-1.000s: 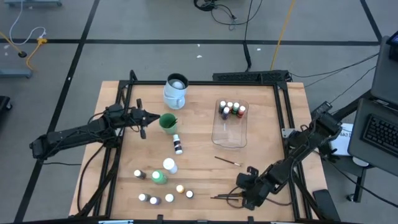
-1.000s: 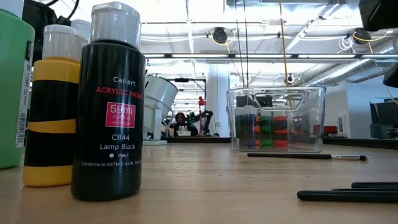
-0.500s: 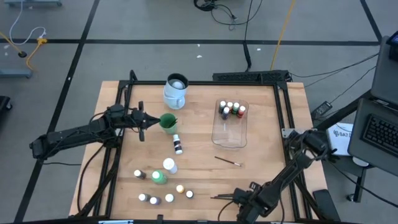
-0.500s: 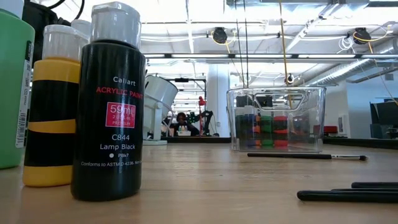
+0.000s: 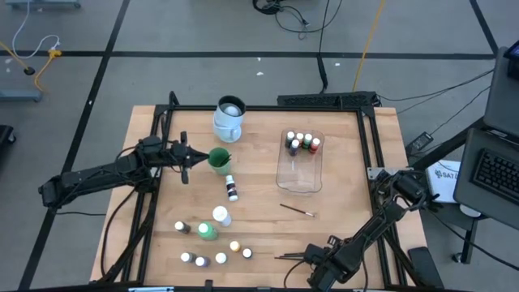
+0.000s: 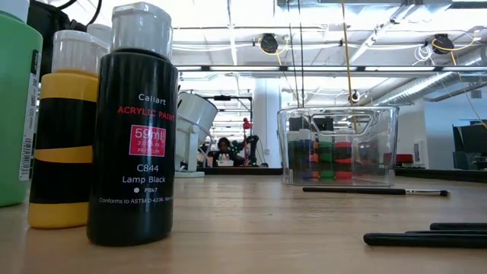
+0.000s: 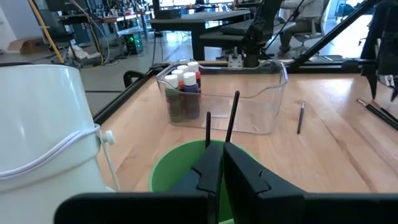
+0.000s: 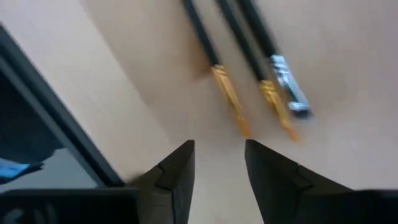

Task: Pick & Place Paint Supplies
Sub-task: Put the paint brush into the cup

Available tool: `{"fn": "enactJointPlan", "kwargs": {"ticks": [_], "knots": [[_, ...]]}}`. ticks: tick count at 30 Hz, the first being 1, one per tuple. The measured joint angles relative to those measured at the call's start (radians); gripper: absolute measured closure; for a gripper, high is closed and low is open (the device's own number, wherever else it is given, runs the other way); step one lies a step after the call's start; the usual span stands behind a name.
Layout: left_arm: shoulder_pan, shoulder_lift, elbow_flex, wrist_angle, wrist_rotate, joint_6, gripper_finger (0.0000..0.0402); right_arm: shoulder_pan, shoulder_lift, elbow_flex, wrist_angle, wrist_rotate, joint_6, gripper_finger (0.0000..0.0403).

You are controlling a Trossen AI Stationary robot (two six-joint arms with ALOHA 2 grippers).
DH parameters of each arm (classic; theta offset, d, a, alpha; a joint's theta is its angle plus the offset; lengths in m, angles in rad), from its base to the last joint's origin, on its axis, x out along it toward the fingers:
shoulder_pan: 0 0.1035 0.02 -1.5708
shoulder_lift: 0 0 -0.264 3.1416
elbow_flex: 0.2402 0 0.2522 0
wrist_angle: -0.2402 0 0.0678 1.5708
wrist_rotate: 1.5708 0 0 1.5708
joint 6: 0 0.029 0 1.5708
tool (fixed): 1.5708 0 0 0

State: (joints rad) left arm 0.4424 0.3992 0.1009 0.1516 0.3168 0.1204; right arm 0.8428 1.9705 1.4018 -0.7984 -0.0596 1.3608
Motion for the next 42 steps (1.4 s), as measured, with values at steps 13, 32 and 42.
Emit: {"fn": "enactJointPlan", "kwargs": {"ticks": [13, 32, 42], "knots": [[0.0, 0.0, 0.0, 0.0, 0.054, -0.012, 0.0378, -0.002, -0.001, -0.008, -0.055, 0.037, -0.003, 0.03], [0.0, 0.0, 0.0, 0.002, 0.057, -0.013, 0.0378, -0.043, -0.007, -0.076, 0.04, 0.025, -0.114, 0.03], [0.0, 0.0, 0.0, 0.002, 0.057, -0.011, 0.0378, -0.041, -0.005, -0.077, 0.043, 0.06, -0.124, 0.03]]}}
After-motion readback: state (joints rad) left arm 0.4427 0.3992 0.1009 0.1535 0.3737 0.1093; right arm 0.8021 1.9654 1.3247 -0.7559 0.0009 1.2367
